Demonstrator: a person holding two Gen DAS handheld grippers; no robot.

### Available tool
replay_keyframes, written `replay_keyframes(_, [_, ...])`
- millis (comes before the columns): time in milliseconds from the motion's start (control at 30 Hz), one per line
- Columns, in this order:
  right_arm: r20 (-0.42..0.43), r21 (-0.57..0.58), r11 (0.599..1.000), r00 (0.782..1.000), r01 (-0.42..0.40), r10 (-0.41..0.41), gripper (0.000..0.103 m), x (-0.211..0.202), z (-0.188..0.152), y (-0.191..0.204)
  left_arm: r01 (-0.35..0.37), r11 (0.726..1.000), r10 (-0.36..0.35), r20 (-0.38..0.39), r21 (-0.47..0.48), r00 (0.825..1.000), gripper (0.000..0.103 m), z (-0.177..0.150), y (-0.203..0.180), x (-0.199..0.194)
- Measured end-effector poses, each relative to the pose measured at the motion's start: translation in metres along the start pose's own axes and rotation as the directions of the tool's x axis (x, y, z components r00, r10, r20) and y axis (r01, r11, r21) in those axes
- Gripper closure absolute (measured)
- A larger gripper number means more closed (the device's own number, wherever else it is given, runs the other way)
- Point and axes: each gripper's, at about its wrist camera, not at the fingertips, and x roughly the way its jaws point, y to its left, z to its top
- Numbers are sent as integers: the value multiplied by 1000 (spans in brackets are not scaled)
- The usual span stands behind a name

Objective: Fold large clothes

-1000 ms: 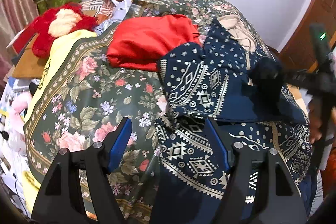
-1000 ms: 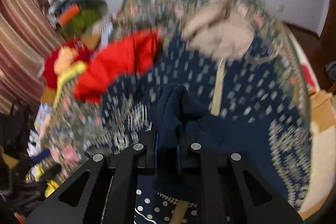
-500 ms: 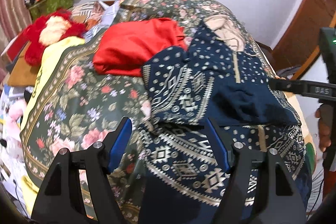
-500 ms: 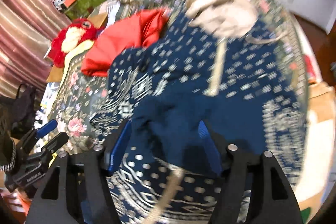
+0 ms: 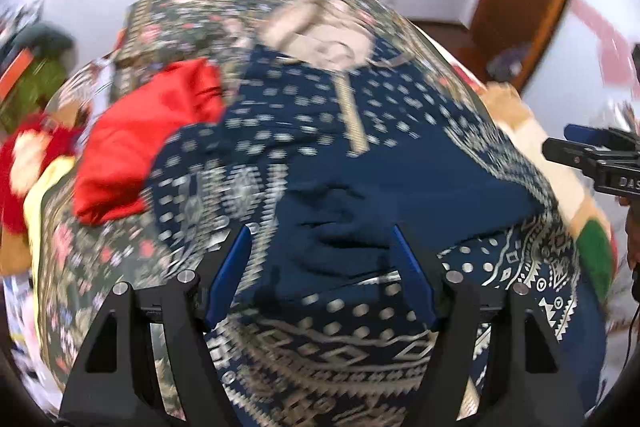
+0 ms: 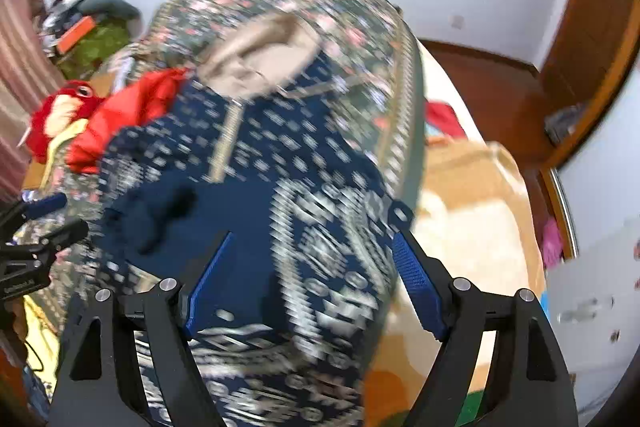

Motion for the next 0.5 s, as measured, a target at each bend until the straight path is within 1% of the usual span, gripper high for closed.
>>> replay_keyframes(100, [-49, 18, 999, 998, 30, -29, 26, 19, -14, -13, 18, 997, -14, -44, 80, 999, 32, 7, -22, 29])
replay_keyframes(200, [-83, 33, 999, 996, 22, -19, 26, 33, -27, -23, -1, 994, 12, -96, 110, 995, 32, 11, -31, 58])
replay_keyframes(267, [-85, 49, 999, 996, 7, -2, 26, 36, -33, -29, -32, 994, 45, -115, 107, 992, 32, 15, -29, 78])
replay_keyframes(333, [-86, 75, 997, 996, -12, 18, 25, 41, -36, -34, -54, 995, 63, -111, 83, 992, 48, 19, -23, 91])
replay_keyframes(400, [-86, 109, 994, 996, -18, 27, 19, 45, -39, -40, -53, 997, 58, -114, 47, 992, 72, 23, -14, 95])
replay_keyframes(433, [-85, 134, 991, 996, -24, 36, 18, 47, -42, -43, -45, 999, 47, -106, 23, 993, 78, 25, -8, 93])
replay_keyframes(500, [-94, 167, 985, 994, -46, 63, 18, 51, -45, -47, -10, 999, 8, -72, -37, 997, 86, 30, 7, 83])
